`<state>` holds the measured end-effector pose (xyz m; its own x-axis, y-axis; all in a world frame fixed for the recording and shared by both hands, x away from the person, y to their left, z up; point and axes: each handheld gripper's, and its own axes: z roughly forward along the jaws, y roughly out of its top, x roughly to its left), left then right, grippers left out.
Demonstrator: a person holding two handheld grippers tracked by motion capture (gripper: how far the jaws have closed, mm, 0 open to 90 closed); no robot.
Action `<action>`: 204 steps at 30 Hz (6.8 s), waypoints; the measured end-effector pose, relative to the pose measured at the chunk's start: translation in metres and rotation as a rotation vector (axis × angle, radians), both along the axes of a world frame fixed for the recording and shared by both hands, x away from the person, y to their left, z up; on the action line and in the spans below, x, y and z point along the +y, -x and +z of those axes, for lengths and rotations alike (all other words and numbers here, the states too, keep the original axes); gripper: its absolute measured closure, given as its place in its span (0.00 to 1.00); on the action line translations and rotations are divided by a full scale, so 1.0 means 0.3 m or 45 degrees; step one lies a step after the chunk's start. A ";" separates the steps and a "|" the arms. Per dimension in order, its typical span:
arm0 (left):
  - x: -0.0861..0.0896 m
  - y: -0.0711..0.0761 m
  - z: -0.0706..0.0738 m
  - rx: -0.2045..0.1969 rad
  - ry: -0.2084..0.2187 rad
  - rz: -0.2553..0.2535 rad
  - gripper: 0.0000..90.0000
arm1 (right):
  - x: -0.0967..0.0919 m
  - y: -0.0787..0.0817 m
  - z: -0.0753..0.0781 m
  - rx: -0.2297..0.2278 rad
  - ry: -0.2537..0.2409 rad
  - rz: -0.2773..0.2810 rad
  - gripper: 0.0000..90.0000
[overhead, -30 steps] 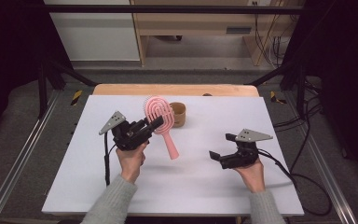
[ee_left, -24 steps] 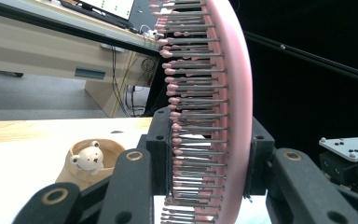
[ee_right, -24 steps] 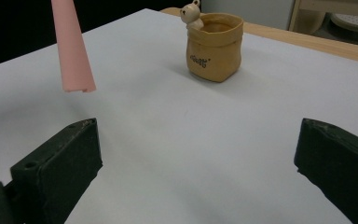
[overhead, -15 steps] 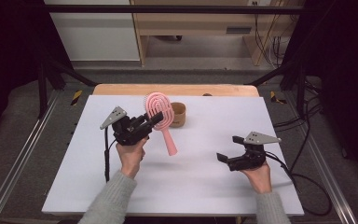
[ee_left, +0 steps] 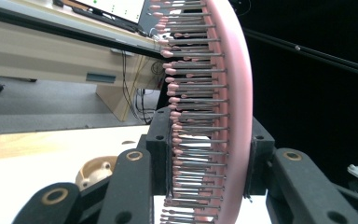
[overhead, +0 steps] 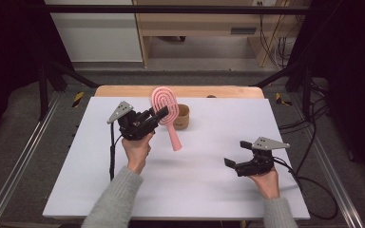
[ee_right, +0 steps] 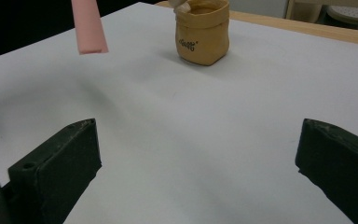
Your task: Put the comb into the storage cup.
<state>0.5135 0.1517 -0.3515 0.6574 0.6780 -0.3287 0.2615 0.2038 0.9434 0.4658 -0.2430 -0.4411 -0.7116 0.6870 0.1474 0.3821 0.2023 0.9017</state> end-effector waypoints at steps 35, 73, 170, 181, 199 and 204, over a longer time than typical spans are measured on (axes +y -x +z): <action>-0.047 -0.148 0.089 -0.007 -0.008 0.094 0.70 | -0.042 0.009 -0.008 0.003 -0.018 -0.016 0.00; -0.120 -0.285 0.119 -0.010 0.010 0.178 0.70 | -0.045 0.010 -0.008 0.000 -0.023 -0.011 0.00; -0.120 -0.417 -0.134 0.118 -0.047 0.293 0.70 | -0.042 0.009 -0.013 0.008 -0.025 -0.003 0.00; -0.113 -0.416 -0.163 0.138 -0.041 0.296 0.70 | -0.042 0.009 -0.013 0.008 -0.026 -0.003 0.00; -0.080 -0.409 -0.180 0.148 -0.023 0.311 0.69 | -0.042 0.009 -0.013 0.008 -0.028 -0.003 0.00; -0.066 -0.406 -0.187 0.151 -0.016 0.320 0.69 | -0.041 0.010 -0.013 0.009 -0.029 -0.003 0.00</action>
